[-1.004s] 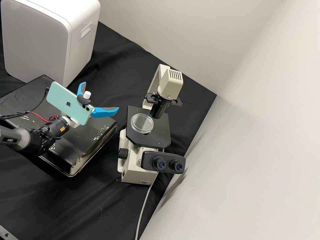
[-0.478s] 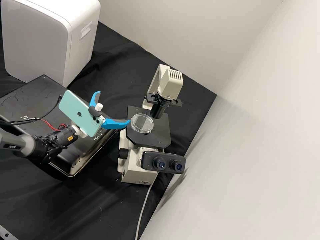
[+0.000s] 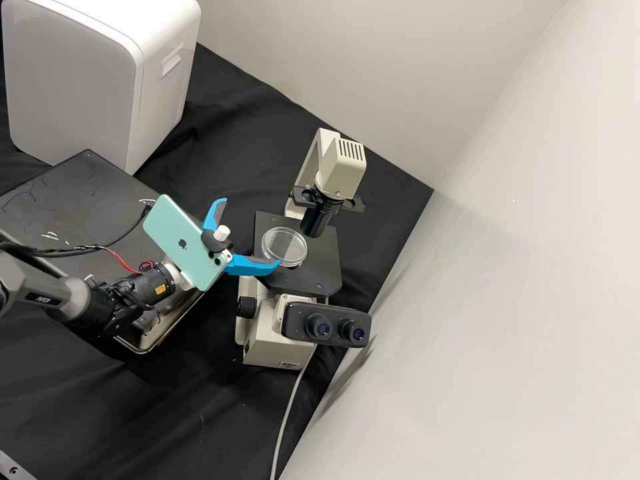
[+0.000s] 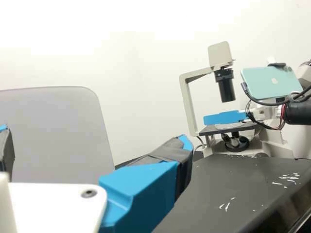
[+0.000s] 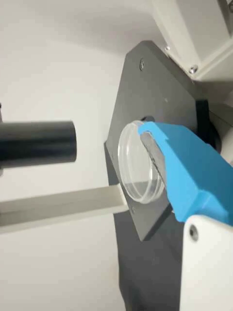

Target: Place the petri dish on the bench

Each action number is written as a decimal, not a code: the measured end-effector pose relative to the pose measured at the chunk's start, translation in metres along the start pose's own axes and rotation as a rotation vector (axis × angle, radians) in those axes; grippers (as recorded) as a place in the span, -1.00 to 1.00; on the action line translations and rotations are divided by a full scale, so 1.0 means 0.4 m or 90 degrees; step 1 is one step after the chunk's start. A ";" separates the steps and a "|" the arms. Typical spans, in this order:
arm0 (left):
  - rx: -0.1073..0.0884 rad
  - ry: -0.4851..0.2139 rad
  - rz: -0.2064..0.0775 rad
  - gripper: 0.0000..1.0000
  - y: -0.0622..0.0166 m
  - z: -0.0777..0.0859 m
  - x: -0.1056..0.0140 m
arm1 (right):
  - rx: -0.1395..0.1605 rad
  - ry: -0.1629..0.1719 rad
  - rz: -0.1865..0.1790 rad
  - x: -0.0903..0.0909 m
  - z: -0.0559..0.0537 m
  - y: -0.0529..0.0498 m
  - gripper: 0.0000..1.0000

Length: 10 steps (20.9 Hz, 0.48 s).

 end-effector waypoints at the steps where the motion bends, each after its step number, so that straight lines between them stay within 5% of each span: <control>1: 0.000 0.000 0.000 1.00 0.000 0.000 0.000 | 0.005 -0.002 0.001 0.005 0.005 0.002 1.00; 10: 0.000 0.000 0.000 1.00 0.000 0.000 0.000 | 0.004 -0.011 0.010 0.069 0.030 0.008 1.00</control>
